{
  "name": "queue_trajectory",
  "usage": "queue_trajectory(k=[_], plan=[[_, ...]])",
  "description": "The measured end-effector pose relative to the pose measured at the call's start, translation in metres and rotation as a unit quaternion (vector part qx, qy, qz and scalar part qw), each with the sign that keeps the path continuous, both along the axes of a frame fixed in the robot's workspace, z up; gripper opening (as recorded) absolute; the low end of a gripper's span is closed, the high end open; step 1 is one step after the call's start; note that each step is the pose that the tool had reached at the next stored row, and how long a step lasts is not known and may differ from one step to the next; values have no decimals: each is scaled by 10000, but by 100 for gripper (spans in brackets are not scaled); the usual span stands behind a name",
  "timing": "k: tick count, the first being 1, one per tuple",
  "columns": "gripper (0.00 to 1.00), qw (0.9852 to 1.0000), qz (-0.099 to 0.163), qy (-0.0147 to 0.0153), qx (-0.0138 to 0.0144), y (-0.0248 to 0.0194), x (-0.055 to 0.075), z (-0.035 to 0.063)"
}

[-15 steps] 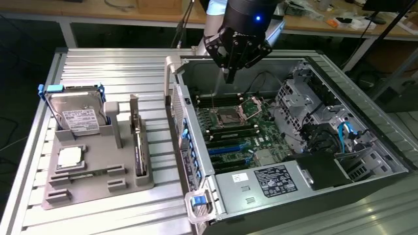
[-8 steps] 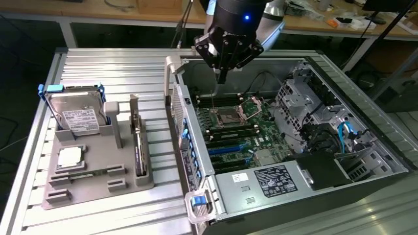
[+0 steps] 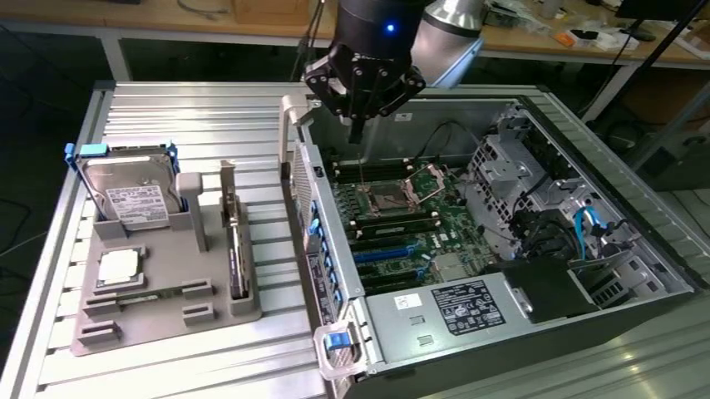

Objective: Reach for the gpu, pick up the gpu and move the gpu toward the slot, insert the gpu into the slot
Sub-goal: 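Reach for the gpu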

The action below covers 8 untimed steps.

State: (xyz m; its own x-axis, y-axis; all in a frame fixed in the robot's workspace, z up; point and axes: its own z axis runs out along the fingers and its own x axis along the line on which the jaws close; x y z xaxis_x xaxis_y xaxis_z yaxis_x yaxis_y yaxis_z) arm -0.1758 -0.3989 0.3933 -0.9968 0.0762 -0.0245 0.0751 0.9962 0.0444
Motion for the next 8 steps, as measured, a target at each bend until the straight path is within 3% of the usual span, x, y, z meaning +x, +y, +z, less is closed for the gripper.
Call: queue_trajectory(k=[3,8], plan=[[11,10000,0,-1,1,0,-197,-1],[11,10000,0,0,1,0,-368,0]])
